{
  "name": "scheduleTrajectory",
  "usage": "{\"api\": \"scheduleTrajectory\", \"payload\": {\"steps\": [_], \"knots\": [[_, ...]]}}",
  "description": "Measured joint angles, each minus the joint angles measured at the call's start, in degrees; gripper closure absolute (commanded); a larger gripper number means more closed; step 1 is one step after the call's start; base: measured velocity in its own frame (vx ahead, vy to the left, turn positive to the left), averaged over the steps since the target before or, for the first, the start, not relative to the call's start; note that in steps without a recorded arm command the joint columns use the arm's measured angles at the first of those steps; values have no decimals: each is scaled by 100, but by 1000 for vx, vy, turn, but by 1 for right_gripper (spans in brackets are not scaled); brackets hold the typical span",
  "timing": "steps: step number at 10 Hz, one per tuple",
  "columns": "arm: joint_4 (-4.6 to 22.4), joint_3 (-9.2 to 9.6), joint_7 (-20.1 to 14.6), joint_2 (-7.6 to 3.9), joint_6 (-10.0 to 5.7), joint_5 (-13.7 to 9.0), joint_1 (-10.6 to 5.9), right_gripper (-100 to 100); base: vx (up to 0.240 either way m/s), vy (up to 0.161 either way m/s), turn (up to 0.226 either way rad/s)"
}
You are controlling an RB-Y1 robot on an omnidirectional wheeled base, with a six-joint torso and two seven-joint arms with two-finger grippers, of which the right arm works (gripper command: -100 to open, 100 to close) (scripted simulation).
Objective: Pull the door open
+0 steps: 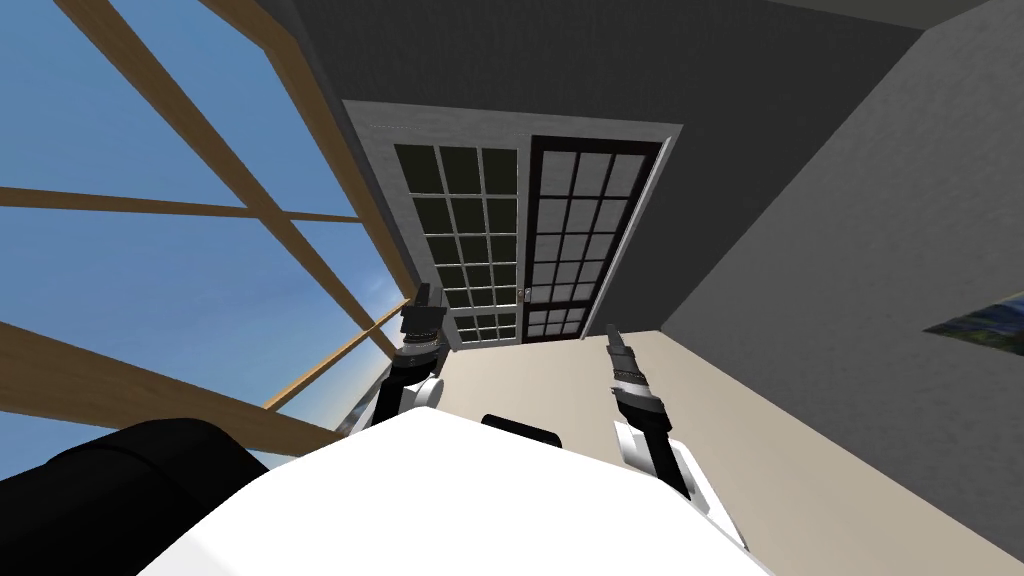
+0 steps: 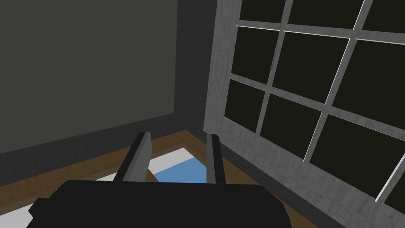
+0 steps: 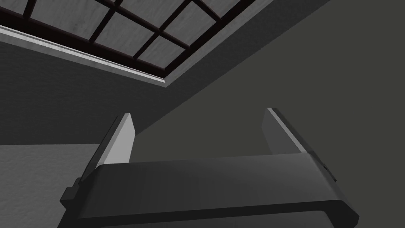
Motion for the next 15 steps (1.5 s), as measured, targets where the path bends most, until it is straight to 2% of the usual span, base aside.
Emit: {"api": "scheduleTrajectory", "payload": {"steps": [6,9,12,15], "knots": [[865,-118,768,-73,-171,283,-261,-100,102,45,19],[1300,-175,1164,-92,-209,437,-451,-100,104,36,21],[1663,-217,1513,-86,-280,564,-560,-100,71,33,12],[2113,-289,1838,-99,-394,678,-714,-100,96,30,21]]}}
